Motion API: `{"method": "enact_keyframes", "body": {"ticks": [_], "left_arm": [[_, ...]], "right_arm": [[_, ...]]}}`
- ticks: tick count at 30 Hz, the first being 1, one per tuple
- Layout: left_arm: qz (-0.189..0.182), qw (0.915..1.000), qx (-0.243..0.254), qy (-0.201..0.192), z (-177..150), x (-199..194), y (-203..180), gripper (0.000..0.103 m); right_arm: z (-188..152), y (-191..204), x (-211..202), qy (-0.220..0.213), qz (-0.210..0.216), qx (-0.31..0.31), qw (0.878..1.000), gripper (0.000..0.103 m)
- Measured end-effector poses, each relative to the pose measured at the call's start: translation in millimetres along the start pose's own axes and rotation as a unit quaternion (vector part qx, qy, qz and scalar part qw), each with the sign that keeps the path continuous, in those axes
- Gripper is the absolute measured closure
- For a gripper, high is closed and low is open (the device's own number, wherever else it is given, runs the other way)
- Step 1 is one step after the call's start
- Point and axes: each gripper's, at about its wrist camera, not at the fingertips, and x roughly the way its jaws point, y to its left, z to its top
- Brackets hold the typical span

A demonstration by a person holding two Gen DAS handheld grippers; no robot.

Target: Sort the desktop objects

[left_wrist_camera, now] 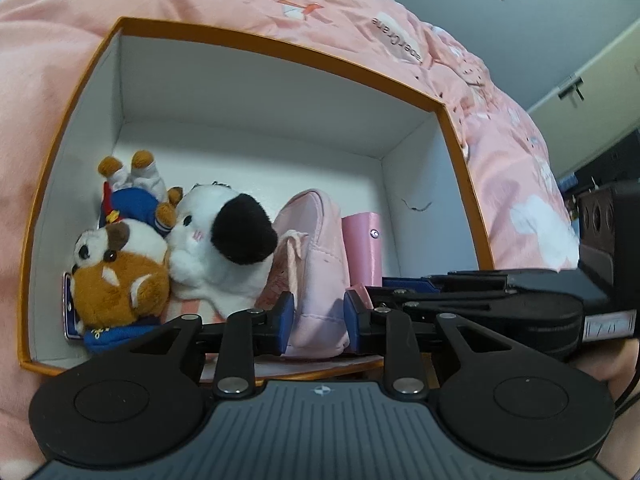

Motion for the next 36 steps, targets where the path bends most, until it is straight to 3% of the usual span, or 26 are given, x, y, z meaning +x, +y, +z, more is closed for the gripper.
{"method": "enact_keyframes", "body": {"ticks": [6, 8, 10, 15, 20, 22, 28, 36], "left_arm": [[0.009, 0.9993, 0.036, 0.000, -3, 3, -10, 0.068], [0.001, 0.9996, 0.029, 0.000, -2, 4, -9, 0.073], [-0.012, 0.9997, 0.023, -0.001, -2, 4, -7, 0.075], [-0.085, 0.9959, -0.031, -0.008, -1, 5, 4, 0.078], [-0.063, 0.9964, -0.057, -0.004, -1, 3, 15, 0.083], [-0.036, 0.9977, -0.056, -0.007, -1, -2, 17, 0.083], [0.013, 0.9988, -0.045, -0.014, -2, -10, 24, 0.082], [0.014, 0.9987, -0.044, -0.018, -4, -12, 24, 0.082]], "right_arm": [[-1, 0, 2, -0.005, 0.002, 0.007, 1.000, 0.076], [-1, -2, 2, -0.006, 0.004, 0.013, 1.000, 0.077], [-1, -2, 1, -0.008, 0.005, 0.016, 1.000, 0.079], [6, 6, -17, -0.023, -0.015, -0.021, 0.999, 0.081], [7, 10, -9, 0.004, -0.028, -0.046, 0.999, 0.081], [3, 16, -3, 0.004, -0.038, -0.052, 0.998, 0.081], [0, 18, -5, -0.004, -0.009, -0.023, 1.000, 0.073], [-2, 10, -3, -0.005, 0.030, 0.015, 0.999, 0.076]]}}
